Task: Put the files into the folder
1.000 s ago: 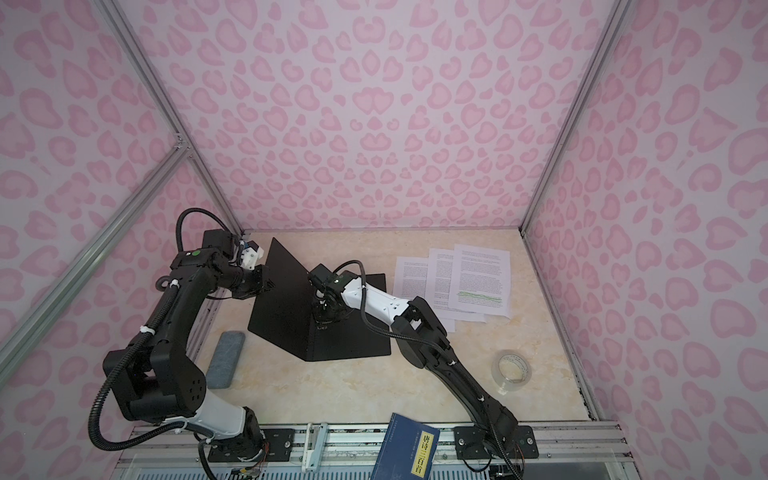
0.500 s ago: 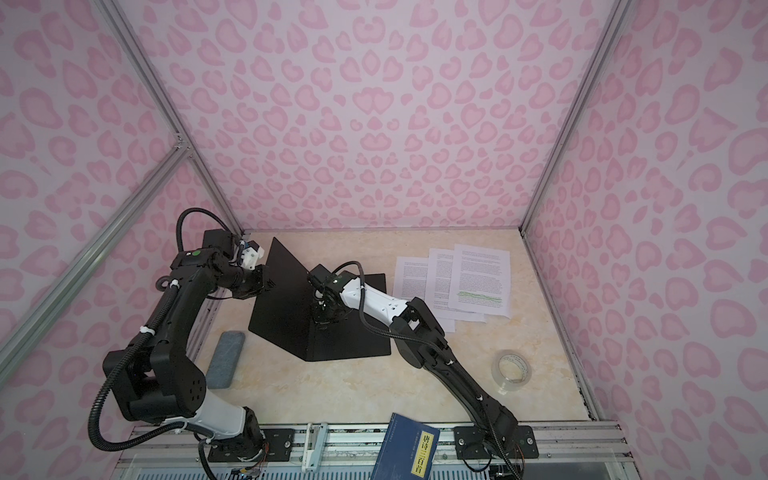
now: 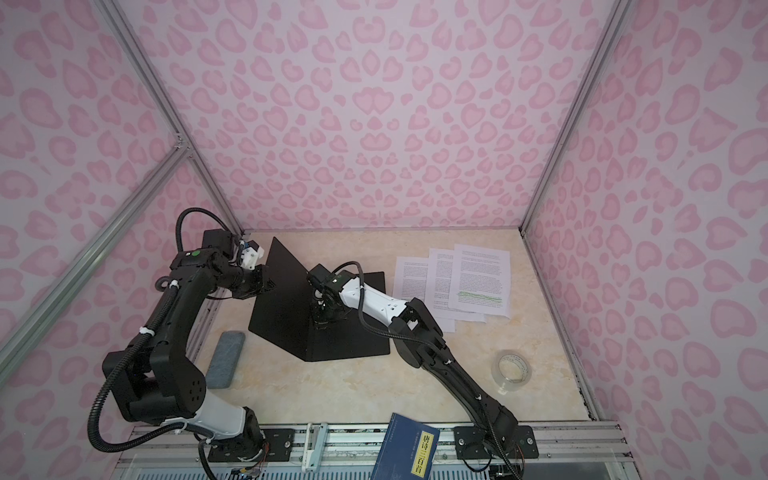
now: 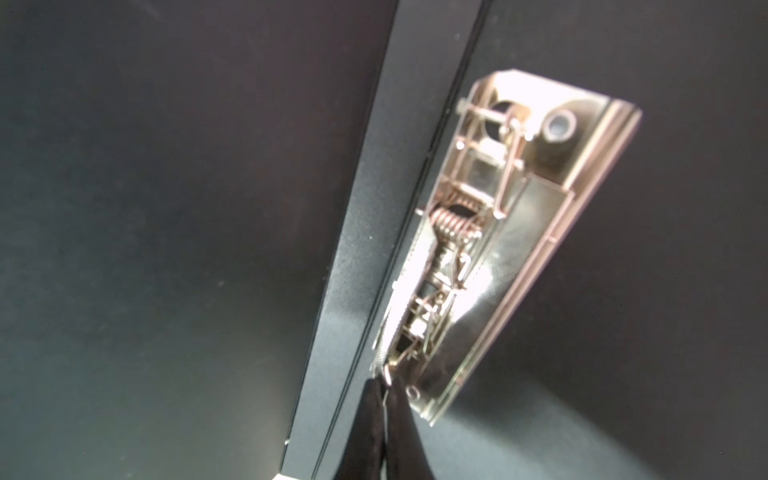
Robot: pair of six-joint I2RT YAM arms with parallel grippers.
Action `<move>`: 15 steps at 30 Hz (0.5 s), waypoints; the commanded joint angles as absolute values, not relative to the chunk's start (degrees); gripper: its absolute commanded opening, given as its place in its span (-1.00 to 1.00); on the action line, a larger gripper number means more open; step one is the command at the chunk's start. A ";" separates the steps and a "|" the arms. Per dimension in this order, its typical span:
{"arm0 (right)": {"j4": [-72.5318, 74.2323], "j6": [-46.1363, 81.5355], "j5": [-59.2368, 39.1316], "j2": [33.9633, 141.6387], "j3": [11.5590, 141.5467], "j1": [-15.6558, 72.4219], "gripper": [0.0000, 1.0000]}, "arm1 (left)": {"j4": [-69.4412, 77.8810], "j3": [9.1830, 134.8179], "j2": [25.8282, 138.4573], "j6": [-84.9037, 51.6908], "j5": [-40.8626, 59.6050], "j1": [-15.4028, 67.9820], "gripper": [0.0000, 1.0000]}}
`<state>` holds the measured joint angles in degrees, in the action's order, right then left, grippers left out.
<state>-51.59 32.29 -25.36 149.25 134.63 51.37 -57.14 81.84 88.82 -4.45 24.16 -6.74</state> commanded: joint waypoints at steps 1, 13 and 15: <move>-55.62 31.19 -21.85 151.09 134.91 51.59 -1.00 | -58.30 82.43 88.37 -3.96 26.61 -6.77 -0.94; -59.74 30.39 -17.98 152.35 137.36 51.53 -1.00 | -58.83 83.32 88.55 -3.52 26.33 -6.77 -0.94; -60.10 30.37 -17.69 152.64 137.78 51.59 -1.00 | -58.89 83.32 88.60 -3.52 26.08 -6.77 -0.94</move>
